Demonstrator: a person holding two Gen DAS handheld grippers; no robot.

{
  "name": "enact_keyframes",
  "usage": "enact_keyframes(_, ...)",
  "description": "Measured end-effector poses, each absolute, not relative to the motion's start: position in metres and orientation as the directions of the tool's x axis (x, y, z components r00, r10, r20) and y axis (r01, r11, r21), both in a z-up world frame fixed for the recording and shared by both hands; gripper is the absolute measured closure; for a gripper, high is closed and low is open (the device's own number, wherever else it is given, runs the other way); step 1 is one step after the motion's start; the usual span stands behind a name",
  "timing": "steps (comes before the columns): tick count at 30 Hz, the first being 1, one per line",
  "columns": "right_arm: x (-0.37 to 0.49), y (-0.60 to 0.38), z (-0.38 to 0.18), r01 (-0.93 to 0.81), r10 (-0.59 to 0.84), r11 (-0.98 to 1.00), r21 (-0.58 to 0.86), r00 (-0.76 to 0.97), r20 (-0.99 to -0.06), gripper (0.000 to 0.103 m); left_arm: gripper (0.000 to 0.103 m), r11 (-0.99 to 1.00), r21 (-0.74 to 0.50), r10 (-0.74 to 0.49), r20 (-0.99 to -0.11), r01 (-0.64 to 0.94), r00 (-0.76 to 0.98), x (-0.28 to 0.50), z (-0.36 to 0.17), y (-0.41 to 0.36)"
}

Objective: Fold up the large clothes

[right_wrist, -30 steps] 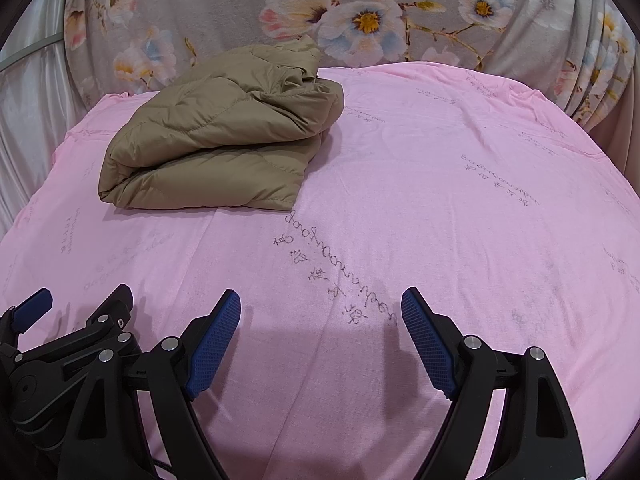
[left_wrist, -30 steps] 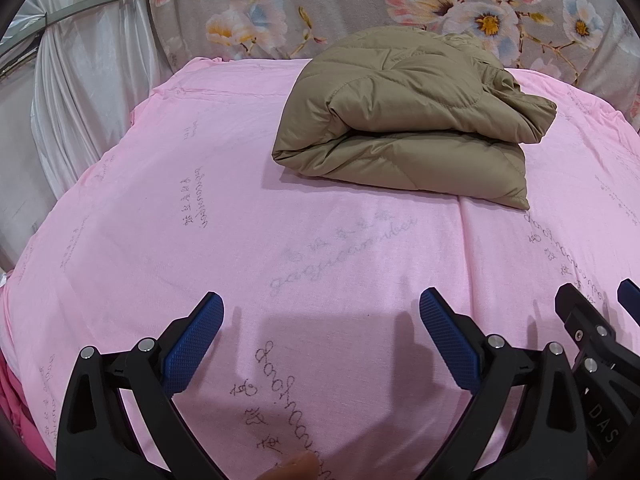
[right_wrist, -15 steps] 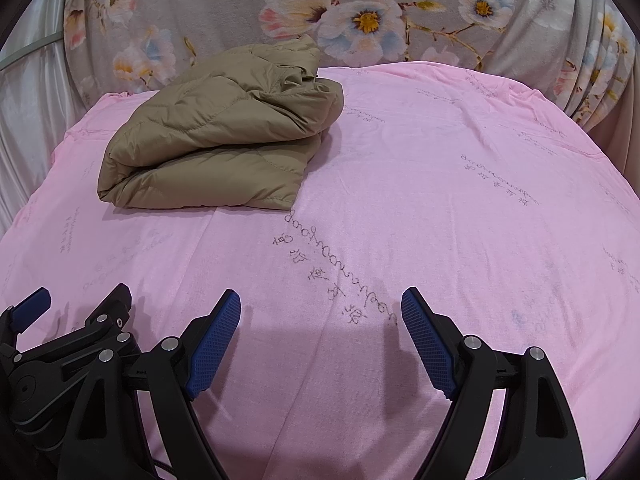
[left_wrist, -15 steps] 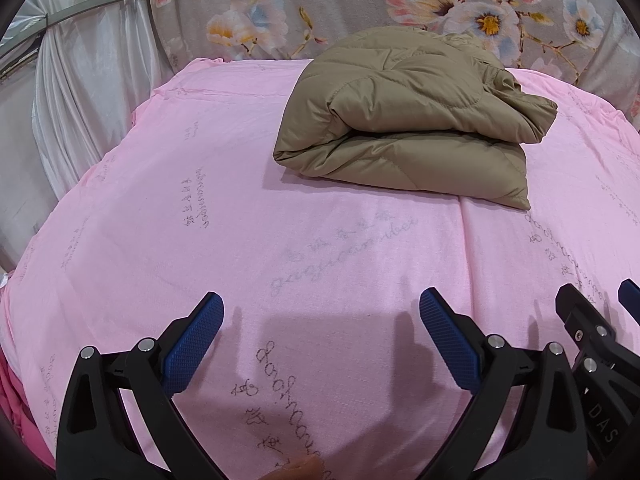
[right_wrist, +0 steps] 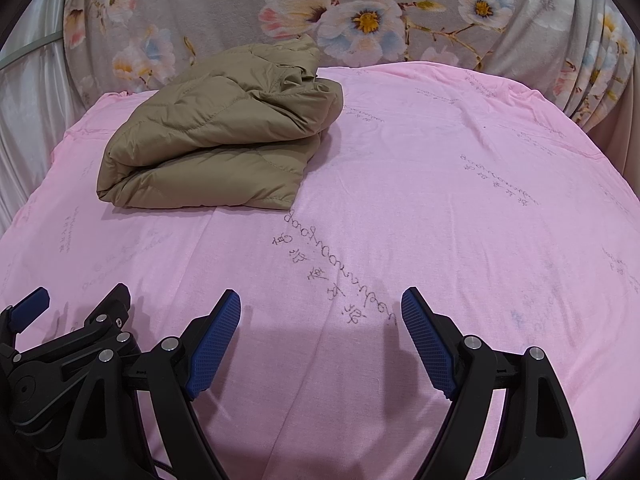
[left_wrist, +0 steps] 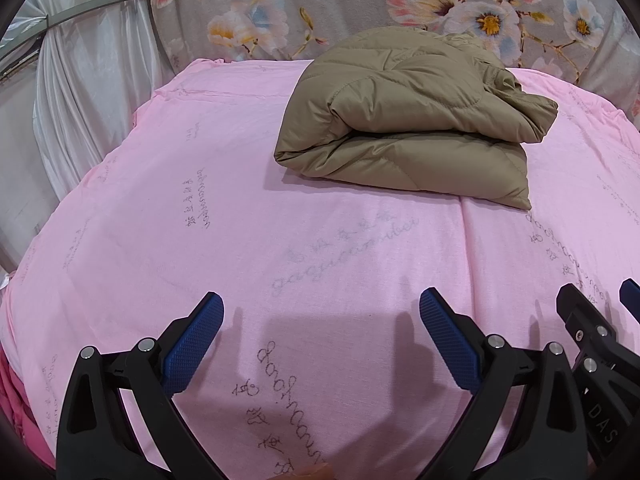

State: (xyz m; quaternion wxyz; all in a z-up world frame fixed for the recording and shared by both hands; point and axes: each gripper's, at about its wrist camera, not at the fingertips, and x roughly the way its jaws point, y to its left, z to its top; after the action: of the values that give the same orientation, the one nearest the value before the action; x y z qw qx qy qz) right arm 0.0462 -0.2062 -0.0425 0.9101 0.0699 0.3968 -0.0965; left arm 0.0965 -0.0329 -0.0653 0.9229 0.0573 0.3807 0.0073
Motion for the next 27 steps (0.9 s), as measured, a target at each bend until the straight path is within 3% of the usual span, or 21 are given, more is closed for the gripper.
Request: enact_keyframes(27,0.0452,-0.2058,-0.0422,0.228,-0.121,0.973,0.046,0.666,-0.736,0.022,0.011,0.993,0.112,0.057,-0.701,0.031,0.711,0.0959,-0.0658,-0.0327)
